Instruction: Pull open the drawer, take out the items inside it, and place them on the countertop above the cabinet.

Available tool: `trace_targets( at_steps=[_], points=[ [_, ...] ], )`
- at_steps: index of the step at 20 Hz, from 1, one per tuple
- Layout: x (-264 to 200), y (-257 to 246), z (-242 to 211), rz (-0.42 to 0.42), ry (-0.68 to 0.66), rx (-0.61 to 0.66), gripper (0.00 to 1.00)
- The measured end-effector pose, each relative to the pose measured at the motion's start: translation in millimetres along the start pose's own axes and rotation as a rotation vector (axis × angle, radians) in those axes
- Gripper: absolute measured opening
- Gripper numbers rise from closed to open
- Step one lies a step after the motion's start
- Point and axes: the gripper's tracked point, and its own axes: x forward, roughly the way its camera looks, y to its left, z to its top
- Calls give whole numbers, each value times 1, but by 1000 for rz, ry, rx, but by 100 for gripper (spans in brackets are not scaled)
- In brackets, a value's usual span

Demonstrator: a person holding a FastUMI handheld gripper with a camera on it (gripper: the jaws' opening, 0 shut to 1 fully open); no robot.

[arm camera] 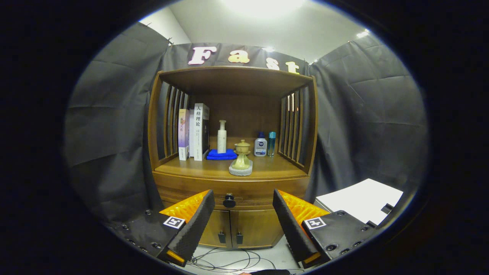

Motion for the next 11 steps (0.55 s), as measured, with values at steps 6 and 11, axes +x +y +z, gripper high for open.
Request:
trace_targets(
  at_steps=[6, 11],
  points=[
    [-3, -10, -4, -41, 31, -51, 97],
    [-6, -10, 6, -33, -2, -14, 97]
  ],
)
